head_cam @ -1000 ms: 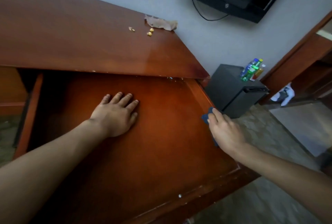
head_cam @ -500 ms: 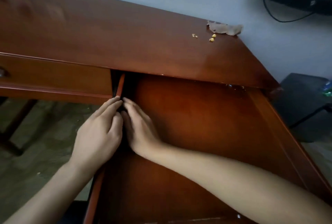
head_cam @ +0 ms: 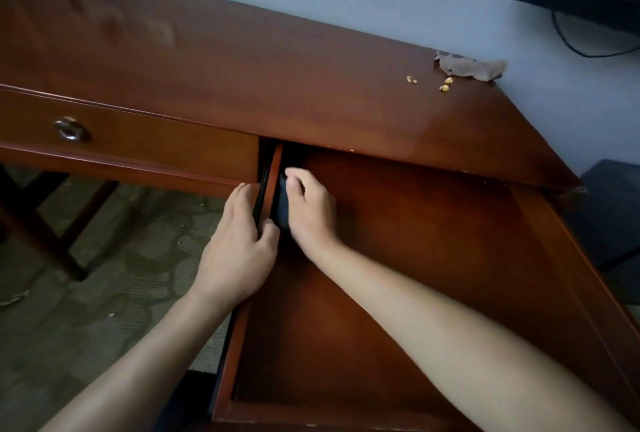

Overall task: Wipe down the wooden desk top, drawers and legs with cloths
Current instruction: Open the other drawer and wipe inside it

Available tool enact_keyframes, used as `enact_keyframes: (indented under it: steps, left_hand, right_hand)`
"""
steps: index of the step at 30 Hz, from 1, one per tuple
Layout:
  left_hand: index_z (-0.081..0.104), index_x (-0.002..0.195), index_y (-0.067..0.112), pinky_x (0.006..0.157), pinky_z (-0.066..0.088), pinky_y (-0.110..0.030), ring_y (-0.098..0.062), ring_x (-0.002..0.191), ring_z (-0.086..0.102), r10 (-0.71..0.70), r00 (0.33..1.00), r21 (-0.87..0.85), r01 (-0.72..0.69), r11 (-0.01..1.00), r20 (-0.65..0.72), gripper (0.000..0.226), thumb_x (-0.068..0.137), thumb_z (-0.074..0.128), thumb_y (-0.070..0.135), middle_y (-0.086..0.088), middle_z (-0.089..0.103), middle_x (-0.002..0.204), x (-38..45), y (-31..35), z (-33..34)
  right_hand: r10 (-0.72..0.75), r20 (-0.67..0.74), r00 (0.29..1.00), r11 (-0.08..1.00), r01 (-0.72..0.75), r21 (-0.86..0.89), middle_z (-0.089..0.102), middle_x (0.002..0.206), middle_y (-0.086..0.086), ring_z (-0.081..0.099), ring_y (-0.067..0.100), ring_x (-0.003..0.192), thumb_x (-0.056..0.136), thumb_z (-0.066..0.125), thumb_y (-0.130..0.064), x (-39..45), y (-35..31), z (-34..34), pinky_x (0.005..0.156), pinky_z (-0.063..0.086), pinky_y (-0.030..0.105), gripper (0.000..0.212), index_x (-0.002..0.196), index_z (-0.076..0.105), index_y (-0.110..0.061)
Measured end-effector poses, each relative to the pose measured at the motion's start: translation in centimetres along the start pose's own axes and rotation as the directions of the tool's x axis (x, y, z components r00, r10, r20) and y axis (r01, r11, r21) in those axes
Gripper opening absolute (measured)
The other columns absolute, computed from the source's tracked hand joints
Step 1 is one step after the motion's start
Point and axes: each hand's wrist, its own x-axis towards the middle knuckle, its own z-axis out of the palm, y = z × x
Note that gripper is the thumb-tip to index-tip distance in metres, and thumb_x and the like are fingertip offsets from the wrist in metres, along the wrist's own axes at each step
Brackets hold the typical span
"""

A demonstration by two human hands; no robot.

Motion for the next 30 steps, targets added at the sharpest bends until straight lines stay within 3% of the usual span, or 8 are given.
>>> enact_keyframes:
  steps: [6, 10, 13, 17, 22, 24, 28, 30]
  left_hand:
    - [0.004, 0.164, 0.015, 0.114, 0.010, -0.021, -0.009, 0.158, 0.005, -0.026, 1.000, -0.050, 0.027, 0.998, 0.012, 0.070, 0.107, 0.041, 0.029, 0.001, 0.003, 0.173, -1.4, -0.2, 0.3]
    - [0.012, 0.164, 0.015, 0.118, 0.024, -0.029, -0.013, 0.156, 0.017, -0.043, 0.991, -0.046, 0.037, 0.998, -0.127, 0.069, 0.106, 0.045, 0.030, 0.001, 0.013, 0.172, -2.1, 0.1, -0.2]
    - [0.028, 0.160, 0.020, 0.112, 0.032, -0.031, -0.012, 0.148, 0.034, -0.061, 0.964, -0.130, 0.028, 0.991, -0.259, 0.059, 0.103, 0.042, 0.027, 0.003, 0.032, 0.166, -2.5, -0.4, -0.9]
    - [0.049, 0.147, 0.020, 0.115, 0.040, -0.042, -0.012, 0.133, 0.049, -0.084, 0.933, -0.286, -0.021, 0.958, -0.349, 0.053, 0.097, 0.038, 0.031, 0.003, 0.054, 0.148, -1.3, -1.1, -2.7]
    - [0.058, 0.140, 0.015, 0.113, 0.037, -0.031, -0.014, 0.139, 0.047, 0.246, 0.924, 0.061, -0.239, 0.969, -0.292, 0.044, 0.098, 0.048, 0.009, 0.004, 0.054, 0.149, 3.5, 0.7, -4.6]
    - [0.056, 0.144, 0.011, 0.121, 0.031, -0.035, -0.021, 0.146, 0.041, 0.399, 0.900, 0.230, -0.357, 0.905, -0.175, 0.052, 0.093, 0.045, 0.007, -0.003, 0.052, 0.153, 6.5, 1.2, -5.0]
    - [0.033, 0.160, 0.013, 0.128, 0.012, -0.047, -0.029, 0.158, 0.017, 0.422, 0.899, 0.484, -0.423, 0.766, 0.117, 0.077, 0.086, 0.054, 0.005, -0.007, 0.029, 0.168, 11.7, 1.1, -5.2]
    - [0.021, 0.164, 0.020, 0.128, 0.004, -0.049, -0.026, 0.159, 0.005, 0.348, 0.918, 0.567, -0.392, 0.725, 0.189, 0.086, 0.087, 0.058, 0.012, -0.001, 0.015, 0.172, 13.3, 1.1, -4.7]
  right_hand:
    - [-0.400, 0.030, 0.916, 0.916, 0.400, -0.014, 0.065, 0.138, 0.007, 0.059, 0.016, 0.129, 0.103, 0.053, -0.010, -0.2, -0.3, -0.8, 0.112, 0.043, 0.026, 0.030, 0.126, 0.070, -0.004]
    - [-0.244, 0.096, 0.965, 0.964, 0.252, -0.084, 0.055, 0.149, 0.006, 0.048, 0.018, 0.138, 0.106, 0.041, -0.024, 2.9, -1.3, 1.1, 0.117, 0.033, 0.024, 0.040, 0.136, 0.063, -0.008]
    - [-0.313, 0.255, 0.915, 0.926, 0.354, -0.131, 0.044, 0.158, 0.004, 0.034, 0.020, 0.149, 0.106, 0.046, -0.018, 1.5, -0.9, 1.0, 0.123, 0.022, 0.027, 0.034, 0.134, 0.064, -0.010]
    - [-0.478, 0.445, 0.757, 0.827, 0.559, -0.062, 0.049, 0.153, 0.015, 0.029, 0.034, 0.150, 0.101, 0.048, -0.008, -5.1, -0.6, -1.6, 0.127, 0.015, 0.037, 0.034, 0.130, 0.064, 0.001]
    - [-0.575, 0.716, 0.396, 0.696, 0.697, 0.174, 0.061, 0.142, 0.013, 0.048, 0.024, 0.141, 0.098, 0.063, -0.001, -10.7, -2.1, -6.7, 0.123, 0.029, 0.042, 0.029, 0.126, 0.069, 0.000]
    - [-0.677, 0.578, 0.455, 0.633, 0.760, 0.143, 0.063, 0.138, 0.015, 0.058, 0.025, 0.132, 0.096, 0.063, 0.003, -9.5, -2.1, -7.8, 0.120, 0.037, 0.038, 0.028, 0.123, 0.072, 0.001]
    - [-0.645, 0.055, 0.762, 0.753, 0.647, -0.117, 0.061, 0.141, 0.016, 0.057, 0.022, 0.133, 0.095, 0.065, -0.002, -1.1, -3.0, -7.9, 0.118, 0.038, 0.031, 0.031, 0.126, 0.069, 0.002]
    - [-0.479, 0.125, 0.869, 0.820, 0.494, -0.288, 0.040, 0.160, 0.012, 0.036, 0.023, 0.149, 0.102, 0.058, -0.018, 4.0, -4.2, -7.8, 0.125, 0.025, 0.035, 0.046, 0.145, 0.053, -0.002]
